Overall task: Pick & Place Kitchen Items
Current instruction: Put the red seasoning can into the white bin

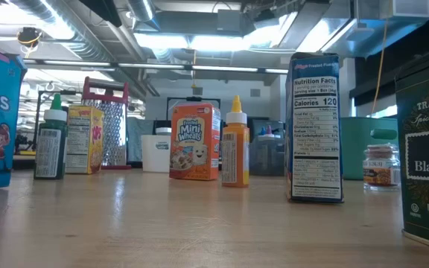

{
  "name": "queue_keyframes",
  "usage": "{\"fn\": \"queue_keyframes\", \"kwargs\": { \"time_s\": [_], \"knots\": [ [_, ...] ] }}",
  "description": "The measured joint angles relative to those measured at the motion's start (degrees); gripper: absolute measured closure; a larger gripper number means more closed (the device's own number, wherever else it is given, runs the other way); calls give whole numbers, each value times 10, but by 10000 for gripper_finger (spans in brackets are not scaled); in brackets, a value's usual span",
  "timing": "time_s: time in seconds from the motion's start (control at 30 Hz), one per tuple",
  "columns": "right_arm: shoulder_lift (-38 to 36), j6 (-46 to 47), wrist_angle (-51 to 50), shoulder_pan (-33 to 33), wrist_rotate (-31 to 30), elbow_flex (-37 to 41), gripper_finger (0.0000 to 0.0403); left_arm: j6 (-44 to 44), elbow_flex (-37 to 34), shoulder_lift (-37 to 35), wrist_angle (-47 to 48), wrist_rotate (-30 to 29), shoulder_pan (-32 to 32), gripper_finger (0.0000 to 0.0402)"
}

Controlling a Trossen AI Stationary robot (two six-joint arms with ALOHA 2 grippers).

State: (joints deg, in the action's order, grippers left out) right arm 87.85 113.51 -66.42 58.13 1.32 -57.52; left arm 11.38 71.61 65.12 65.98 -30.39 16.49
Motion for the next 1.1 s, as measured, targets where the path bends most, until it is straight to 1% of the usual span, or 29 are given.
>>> {"fn": "queue_keyframes", "kwargs": {
  "time_s": [0.1, 0.23, 0.33, 0.47, 0.6, 0.73, 0.83, 0.93, 1.03, 1.1],
  "knots": [
    [0, 0, -35, 0, 4, -25, 180, 0, 0, 0, 0, 0, 0, 139],
    [-1, -3, -101, 0, 2, -77, 181, -9, 0, 0, -11, -1, 0, 139],
    [-1, -16, -145, 0, -24, -124, 181, -38, 0, 0, -41, -4, 0, 139],
    [-1, -66, -182, -5, -83, -187, 182, -88, 0, 0, -99, 12, 0, 139],
    [-1, -162, -186, -19, -161, -239, 182, -136, 0, 3, -161, 76, -7, 139],
    [-2, -256, -181, -43, -203, -278, 182, -189, 0, 12, -211, 142, -15, 139],
    [-2, -336, -159, -67, -216, -293, 181, -227, -1, 18, -236, 170, -17, 139],
    [-2, -427, -112, -96, -223, -295, 177, -254, -1, 28, -268, 176, -17, 139],
    [-2, -522, -58, -126, -223, -295, 175, -261, 0, 46, -310, 176, -17, 139],
    [1, -589, -26, -147, -223, -295, 175, -258, 0, 62, -318, 188, -17, 139]
  ]
}}
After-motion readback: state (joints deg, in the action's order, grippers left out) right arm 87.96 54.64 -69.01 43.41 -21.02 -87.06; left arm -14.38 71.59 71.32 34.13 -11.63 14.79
